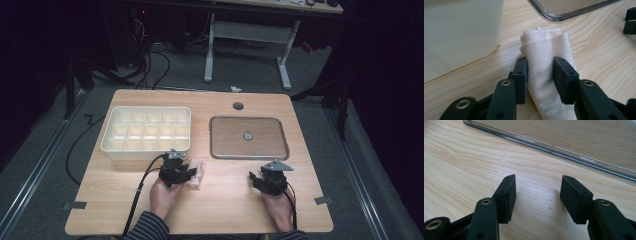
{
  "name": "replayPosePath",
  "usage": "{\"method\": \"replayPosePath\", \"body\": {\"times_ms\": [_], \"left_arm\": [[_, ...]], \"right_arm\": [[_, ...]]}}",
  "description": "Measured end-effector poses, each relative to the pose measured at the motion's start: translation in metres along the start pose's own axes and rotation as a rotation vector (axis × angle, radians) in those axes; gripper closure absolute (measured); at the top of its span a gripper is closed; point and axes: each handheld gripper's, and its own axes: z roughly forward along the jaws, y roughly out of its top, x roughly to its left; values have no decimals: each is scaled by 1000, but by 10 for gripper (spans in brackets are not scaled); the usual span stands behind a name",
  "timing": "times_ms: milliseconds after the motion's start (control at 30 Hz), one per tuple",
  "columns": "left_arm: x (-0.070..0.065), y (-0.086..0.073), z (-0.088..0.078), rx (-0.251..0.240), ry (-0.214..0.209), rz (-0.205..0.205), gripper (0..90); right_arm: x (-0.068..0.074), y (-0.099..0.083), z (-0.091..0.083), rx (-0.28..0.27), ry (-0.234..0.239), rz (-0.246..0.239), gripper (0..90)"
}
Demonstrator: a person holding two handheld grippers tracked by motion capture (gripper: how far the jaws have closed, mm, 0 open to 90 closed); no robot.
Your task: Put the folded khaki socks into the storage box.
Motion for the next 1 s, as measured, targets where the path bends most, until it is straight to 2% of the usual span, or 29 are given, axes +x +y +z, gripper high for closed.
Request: {"method": "replayPosePath", "body": {"times_ms": [167, 300, 400, 1000], "left_arm": [[0, 0, 0, 3, -6, 8, 697], [-4, -1, -1, -5, 15, 32, 720], [-2, -1, -1, -2, 1, 24, 732], [-1, 0, -6, 2, -16, 48, 758]], "right_arm": [[-2, 0, 0, 0, 2, 9, 448], [-1, 0, 0, 3, -7, 4, 428], [0, 0, 0, 4, -5, 3, 421], [0, 0, 1, 6, -6, 3, 404]]}}
